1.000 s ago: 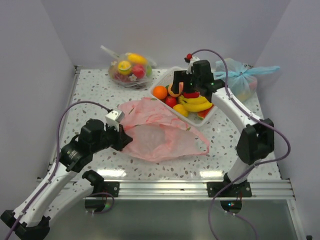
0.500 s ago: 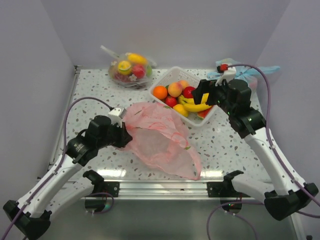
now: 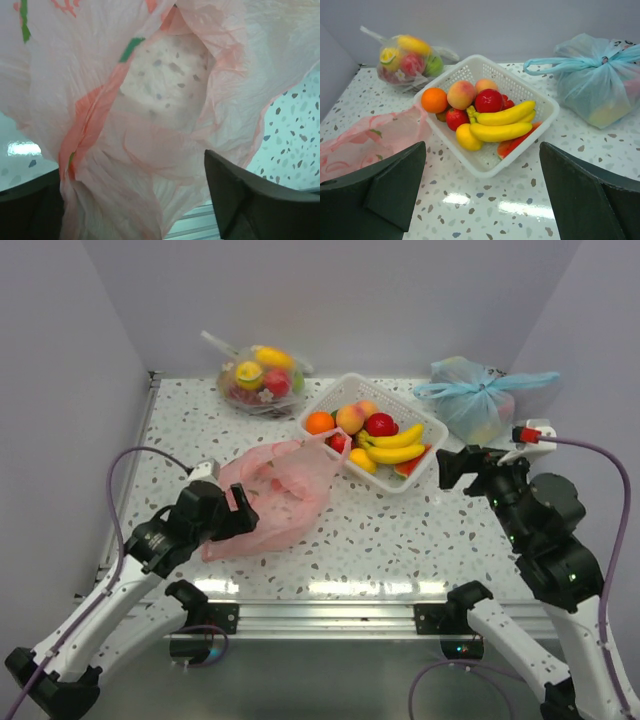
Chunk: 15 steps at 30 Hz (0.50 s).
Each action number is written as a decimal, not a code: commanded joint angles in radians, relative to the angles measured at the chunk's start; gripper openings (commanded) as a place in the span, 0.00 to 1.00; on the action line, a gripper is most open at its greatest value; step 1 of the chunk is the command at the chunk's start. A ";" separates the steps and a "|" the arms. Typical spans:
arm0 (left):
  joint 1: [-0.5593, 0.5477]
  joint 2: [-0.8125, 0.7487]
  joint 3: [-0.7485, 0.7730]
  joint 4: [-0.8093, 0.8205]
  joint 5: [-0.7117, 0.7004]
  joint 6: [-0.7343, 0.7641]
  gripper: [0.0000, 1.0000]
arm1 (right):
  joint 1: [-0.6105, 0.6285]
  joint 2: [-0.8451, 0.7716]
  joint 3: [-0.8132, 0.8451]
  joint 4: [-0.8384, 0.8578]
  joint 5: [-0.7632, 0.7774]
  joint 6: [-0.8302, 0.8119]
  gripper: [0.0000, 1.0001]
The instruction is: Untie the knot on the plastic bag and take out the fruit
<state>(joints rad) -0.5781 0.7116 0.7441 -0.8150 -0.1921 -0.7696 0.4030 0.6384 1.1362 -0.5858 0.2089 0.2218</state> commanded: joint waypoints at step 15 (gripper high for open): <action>0.000 -0.365 0.244 -0.188 -0.222 0.006 1.00 | 0.000 -0.287 -0.050 -0.155 0.096 -0.009 0.99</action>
<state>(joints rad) -0.5781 0.3920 0.9360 -0.9783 -0.3283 -0.7933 0.4030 0.3744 1.1011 -0.7166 0.2806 0.2214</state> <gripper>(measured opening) 0.997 0.986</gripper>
